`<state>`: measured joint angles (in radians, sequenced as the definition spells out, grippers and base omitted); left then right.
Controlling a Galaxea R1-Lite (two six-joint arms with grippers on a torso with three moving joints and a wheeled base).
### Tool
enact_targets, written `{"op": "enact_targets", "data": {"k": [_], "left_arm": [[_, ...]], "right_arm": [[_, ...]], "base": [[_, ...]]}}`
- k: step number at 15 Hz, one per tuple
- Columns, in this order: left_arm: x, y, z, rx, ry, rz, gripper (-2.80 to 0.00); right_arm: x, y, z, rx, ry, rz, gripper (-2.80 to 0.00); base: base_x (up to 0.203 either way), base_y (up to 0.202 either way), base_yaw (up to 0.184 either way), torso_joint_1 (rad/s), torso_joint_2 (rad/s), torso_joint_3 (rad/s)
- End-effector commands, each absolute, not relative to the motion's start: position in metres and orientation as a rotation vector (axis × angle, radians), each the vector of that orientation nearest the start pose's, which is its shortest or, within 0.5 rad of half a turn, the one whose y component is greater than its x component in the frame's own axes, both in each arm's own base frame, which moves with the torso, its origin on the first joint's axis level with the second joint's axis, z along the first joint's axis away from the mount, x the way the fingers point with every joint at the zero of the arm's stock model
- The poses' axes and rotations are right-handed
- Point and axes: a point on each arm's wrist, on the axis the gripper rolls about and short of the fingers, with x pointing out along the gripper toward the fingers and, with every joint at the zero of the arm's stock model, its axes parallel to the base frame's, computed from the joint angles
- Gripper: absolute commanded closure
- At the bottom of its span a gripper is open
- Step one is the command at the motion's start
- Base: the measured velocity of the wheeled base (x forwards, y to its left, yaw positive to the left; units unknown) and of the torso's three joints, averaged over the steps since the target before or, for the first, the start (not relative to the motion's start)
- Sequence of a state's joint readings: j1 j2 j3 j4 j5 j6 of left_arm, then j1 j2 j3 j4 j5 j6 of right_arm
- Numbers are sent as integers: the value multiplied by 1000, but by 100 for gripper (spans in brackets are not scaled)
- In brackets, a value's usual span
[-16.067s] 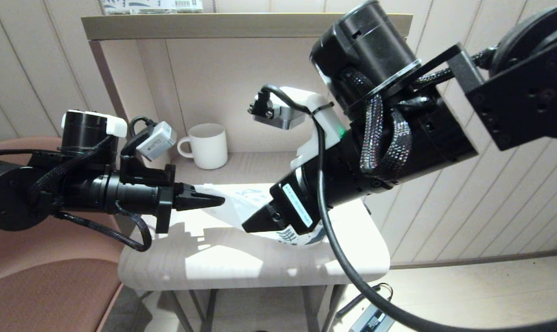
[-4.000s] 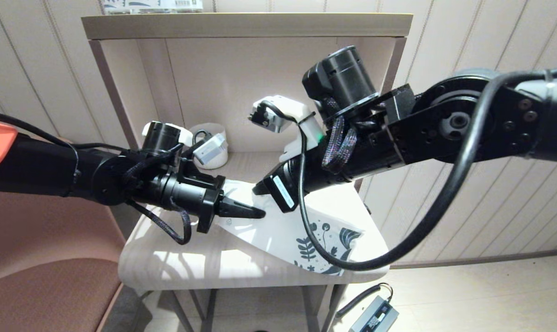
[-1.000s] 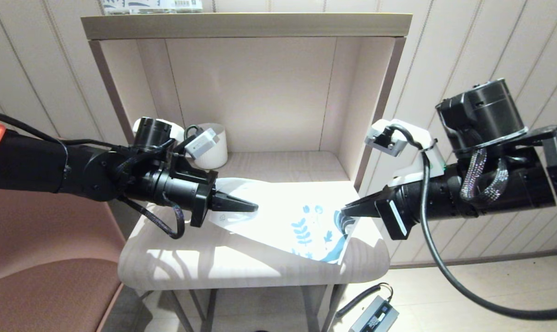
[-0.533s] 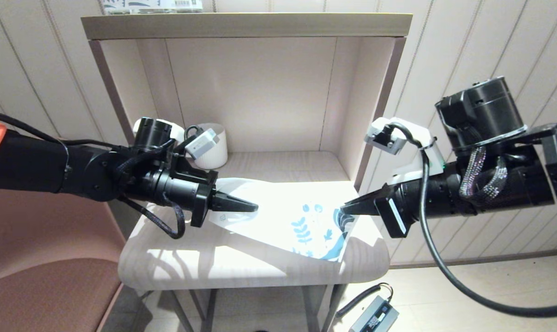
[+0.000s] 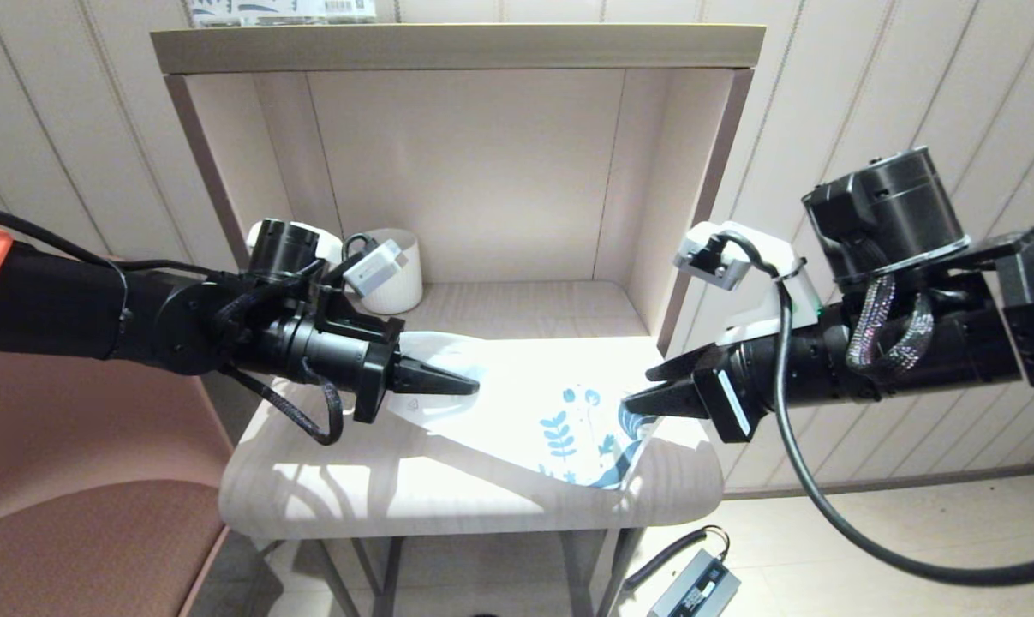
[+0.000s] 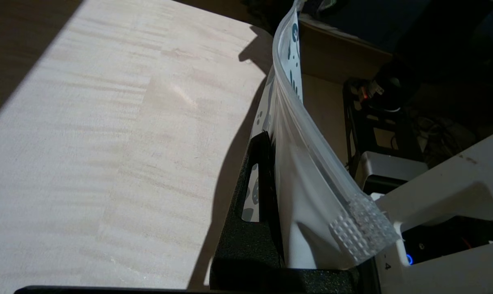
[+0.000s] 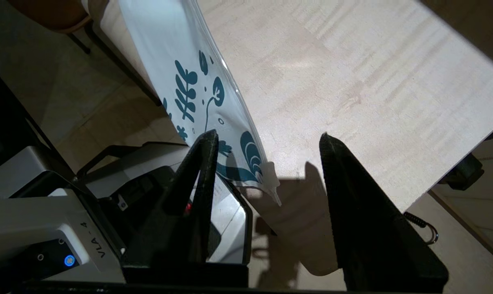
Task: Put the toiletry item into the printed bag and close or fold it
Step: Close the strorage bag and place it on the desk
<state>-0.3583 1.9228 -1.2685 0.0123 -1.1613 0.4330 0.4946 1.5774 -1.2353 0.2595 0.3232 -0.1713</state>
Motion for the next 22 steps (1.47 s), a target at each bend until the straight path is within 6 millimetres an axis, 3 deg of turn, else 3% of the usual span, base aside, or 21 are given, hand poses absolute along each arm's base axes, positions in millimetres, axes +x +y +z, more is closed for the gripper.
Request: {"op": "enact_targets", "data": {"k": [1,5,8,9,14,20,22], "left_arm": [[327,-145,180,49,341,-1569,0],[327,-145,181,50,339,-1569,0],[328,-145,182,53,331,-1567,0],[328,-145,182,51,333,-1567,0],[331,-146,186,47,337,-1554,0],[348,-142,213,-77,432,-1384,0],[356,-143,208,-102,459,-1360,0]], "right_arm": [[240,138,255,-210,548,847,-280],[234,134,267,-206,504,842,-280],[216,122,283,-202,447,830,-280],[213,119,283,-200,443,826,0],[184,105,303,-76,402,799,0],[160,92,296,-65,405,799,0],[159,92,294,-65,409,800,0]], "base": [[0,0,0,0,0,0],[0,0,0,0,0,0],[0,0,0,0,0,0],[0,0,0,0,0,0],[0,0,0,0,0,0],[0,0,0,0,0,0],[0,0,0,0,0,0]]}}
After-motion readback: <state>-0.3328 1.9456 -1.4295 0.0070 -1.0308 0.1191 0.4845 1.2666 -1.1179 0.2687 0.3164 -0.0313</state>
